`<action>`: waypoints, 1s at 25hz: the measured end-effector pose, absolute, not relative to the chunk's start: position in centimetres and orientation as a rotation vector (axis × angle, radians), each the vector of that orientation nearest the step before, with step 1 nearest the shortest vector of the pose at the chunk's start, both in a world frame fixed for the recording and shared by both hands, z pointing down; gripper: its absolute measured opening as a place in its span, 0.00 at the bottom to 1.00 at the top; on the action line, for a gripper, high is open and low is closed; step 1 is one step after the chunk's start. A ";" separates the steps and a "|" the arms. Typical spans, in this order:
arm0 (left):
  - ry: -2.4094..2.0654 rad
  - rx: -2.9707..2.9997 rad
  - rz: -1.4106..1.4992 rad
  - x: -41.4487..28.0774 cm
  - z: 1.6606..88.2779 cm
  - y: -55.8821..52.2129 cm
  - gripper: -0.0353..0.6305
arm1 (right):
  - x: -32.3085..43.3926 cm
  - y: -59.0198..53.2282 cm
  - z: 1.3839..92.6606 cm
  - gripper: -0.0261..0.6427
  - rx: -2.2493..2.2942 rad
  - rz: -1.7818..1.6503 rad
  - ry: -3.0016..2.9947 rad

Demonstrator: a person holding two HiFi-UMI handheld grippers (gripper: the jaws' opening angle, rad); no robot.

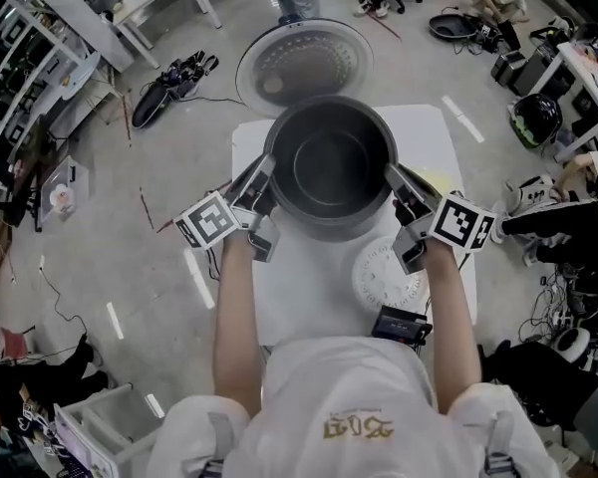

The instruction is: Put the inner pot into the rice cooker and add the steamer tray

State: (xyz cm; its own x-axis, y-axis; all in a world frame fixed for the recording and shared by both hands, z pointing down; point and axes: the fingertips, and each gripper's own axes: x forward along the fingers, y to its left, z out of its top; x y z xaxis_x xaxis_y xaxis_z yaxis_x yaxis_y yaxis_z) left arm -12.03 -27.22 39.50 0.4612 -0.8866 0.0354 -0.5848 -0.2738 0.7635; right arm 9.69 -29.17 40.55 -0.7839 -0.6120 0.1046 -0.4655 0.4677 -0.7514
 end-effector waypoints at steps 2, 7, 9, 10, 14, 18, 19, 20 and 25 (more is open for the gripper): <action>-1.236 1.966 -0.517 -12.3 40.1 -27.8 0.14 | 9.4 -29.8 41.2 0.13 -0.935 -1.233 2.535; -1.264 1.929 -0.475 -13.0 41.8 -28.5 0.14 | 8.7 -30.8 42.8 0.13 -0.931 -1.283 2.550; -1.280 1.920 -0.442 -13.0 42.7 -28.6 0.14 | 8.5 -31.2 43.4 0.13 -0.940 -1.299 2.558; -1.286 1.914 -0.429 -13.0 43.1 -28.7 0.14 | 8.5 -31.3 43.8 0.12 -0.945 -1.307 2.561; -1.301 1.890 -0.395 -13.0 44.7 -29.3 0.14 | 8.5 -32.0 45.2 0.13 -0.953 -1.340 2.575; -1.336 1.886 -0.301 -12.8 46.2 -29.3 0.15 | 8.6 -32.2 46.3 0.13 -0.967 -1.356 2.606; -1.346 1.888 -0.276 -12.7 46.5 -29.3 0.16 | 8.6 -32.3 46.5 0.13 -0.970 -1.350 2.622; -1.356 1.890 -0.252 -12.6 46.8 -29.3 0.16 | 8.7 -32.4 46.7 0.13 -0.975 -1.341 2.641; -1.393 1.896 -0.169 -12.8 47.7 -29.4 0.17 | 8.6 -32.5 48.1 0.14 -1.013 -1.324 2.739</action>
State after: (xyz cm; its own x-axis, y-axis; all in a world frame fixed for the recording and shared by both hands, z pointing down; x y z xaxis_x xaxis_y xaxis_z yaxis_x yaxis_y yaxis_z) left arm -12.76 -29.40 47.65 0.3956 -0.8617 0.3178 -0.7605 -0.1134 0.6393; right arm 8.55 -32.50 48.06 -0.7986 -0.5125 0.3156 -0.5657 0.4600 -0.6844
